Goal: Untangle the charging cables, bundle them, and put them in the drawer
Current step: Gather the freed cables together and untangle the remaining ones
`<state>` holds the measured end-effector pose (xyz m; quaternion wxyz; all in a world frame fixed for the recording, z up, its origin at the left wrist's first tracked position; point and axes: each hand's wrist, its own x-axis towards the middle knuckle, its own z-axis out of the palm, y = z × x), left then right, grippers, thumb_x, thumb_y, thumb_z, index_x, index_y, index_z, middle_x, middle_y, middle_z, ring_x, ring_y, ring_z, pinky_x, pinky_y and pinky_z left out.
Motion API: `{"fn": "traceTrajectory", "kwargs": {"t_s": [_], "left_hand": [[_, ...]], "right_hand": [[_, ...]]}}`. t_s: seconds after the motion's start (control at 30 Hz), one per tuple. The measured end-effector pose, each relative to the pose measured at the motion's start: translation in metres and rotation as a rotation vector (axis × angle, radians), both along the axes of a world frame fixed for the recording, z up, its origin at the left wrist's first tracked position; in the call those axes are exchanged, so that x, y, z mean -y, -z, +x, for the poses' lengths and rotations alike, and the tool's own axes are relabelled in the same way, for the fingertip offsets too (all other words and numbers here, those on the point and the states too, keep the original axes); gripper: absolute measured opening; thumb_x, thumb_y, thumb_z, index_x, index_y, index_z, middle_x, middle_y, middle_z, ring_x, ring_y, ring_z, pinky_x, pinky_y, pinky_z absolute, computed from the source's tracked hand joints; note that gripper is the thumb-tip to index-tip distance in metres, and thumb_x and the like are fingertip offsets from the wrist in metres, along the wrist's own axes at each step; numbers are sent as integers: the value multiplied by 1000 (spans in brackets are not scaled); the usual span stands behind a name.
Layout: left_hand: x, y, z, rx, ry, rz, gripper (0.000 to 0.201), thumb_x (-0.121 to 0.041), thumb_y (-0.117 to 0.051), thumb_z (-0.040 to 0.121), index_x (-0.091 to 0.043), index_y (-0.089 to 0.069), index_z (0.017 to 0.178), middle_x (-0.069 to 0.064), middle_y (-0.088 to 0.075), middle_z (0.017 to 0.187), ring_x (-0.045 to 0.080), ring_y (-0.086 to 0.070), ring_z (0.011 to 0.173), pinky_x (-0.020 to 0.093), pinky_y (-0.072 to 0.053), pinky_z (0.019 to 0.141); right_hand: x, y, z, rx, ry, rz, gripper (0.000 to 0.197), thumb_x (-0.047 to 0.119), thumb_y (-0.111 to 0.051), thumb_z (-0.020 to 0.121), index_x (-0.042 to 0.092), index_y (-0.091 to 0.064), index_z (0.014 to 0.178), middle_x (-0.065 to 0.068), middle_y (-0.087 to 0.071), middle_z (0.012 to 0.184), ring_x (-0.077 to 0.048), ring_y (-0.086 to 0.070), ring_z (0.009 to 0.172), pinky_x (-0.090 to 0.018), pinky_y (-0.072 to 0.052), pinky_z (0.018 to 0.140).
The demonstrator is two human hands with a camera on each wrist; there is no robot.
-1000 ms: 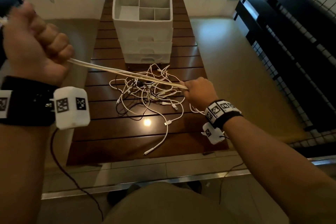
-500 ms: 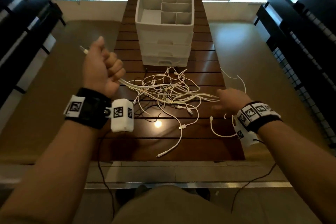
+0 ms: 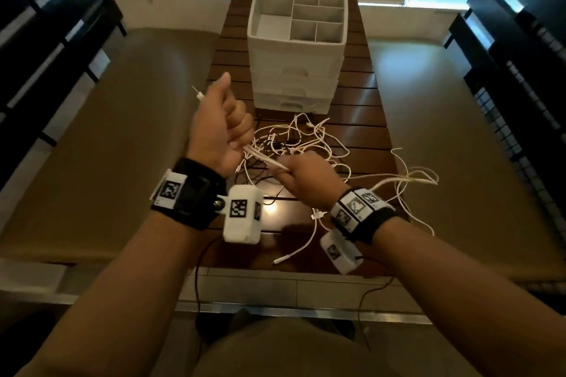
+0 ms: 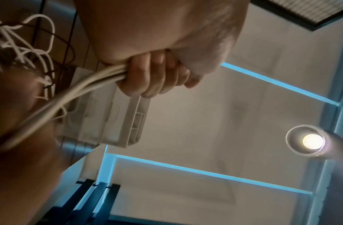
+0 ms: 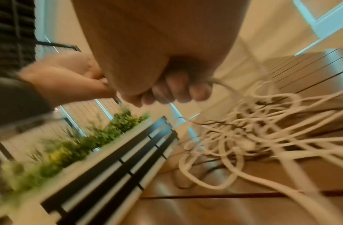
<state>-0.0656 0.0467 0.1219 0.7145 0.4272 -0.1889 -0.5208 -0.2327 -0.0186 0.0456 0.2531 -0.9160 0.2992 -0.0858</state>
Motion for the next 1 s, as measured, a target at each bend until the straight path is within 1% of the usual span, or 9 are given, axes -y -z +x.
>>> {"fn": "traceTrajectory", "kwargs": {"t_s": [0.13,0.27,0.37,0.47,0.53,0.63,0.73,0.87,1.0], "left_hand": [[-9,3,10,-16,-91,44,55,-31,-55,107,-28,-30,58,-9,-19,48,8,-15,39,22,-18,34],[-14,-2,30,-57,-185,20,54,-26,-59,103,-28,-31,57,-9,-18,49,8,-13,41,22,-17,36],[-16,-7,47,-50,-204,11,54,-27,-60,102,-28,-31,57,-8,-17,50,9,-12,42,22,-17,36],[-14,-2,44,22,-188,36,52,-28,-60,102,-29,-34,58,-8,-18,51,9,-13,43,23,-18,37],[-12,1,44,27,-181,35,52,-29,-61,102,-28,-35,57,-8,-19,51,9,-14,43,23,-18,37],[-14,4,52,17,-210,38,54,-32,-61,102,-28,-33,57,-8,-19,51,9,-13,43,23,-18,37],[-14,12,56,13,-240,58,55,-35,-59,104,-28,-33,56,-8,-18,52,10,-13,44,24,-16,38],[-13,21,52,-3,-249,72,54,-37,-54,106,-27,-27,61,-7,-16,52,10,-11,43,24,-14,38],[-21,24,48,11,-132,98,53,-39,-53,107,-27,-28,62,-8,-17,51,9,-13,41,22,-15,35]], "right_hand": [[16,19,-46,-136,83,-158,36,53,-51,101,23,-67,91,2,-66,77,-27,-64,79,-38,-50,69],[38,40,-94,-352,263,-100,38,54,-56,99,22,-74,90,-6,-71,85,-32,-68,86,-38,-52,71],[45,58,-127,-537,339,45,52,55,-49,100,20,-61,65,-5,-63,76,-32,-66,77,-35,-48,64],[44,64,-129,-516,371,125,49,53,-50,99,19,-60,65,-8,-67,79,-30,-66,72,-37,-55,66],[45,56,-127,-539,344,93,51,65,-51,97,25,-61,67,-4,-67,80,-26,-67,74,-37,-56,67],[49,35,-126,-515,249,148,57,83,-62,78,30,-63,98,4,-67,97,-16,-63,88,-35,-54,75],[48,8,-112,-250,172,261,87,82,-71,69,26,-54,135,2,-57,129,-15,-56,113,-38,-54,95],[42,-11,-67,137,186,40,42,57,-66,93,22,-63,114,4,-61,110,-9,-59,98,-23,-49,83],[62,9,-41,144,305,27,11,28,-64,100,18,-66,104,1,-68,100,-16,-63,89,-41,-55,86]]}}
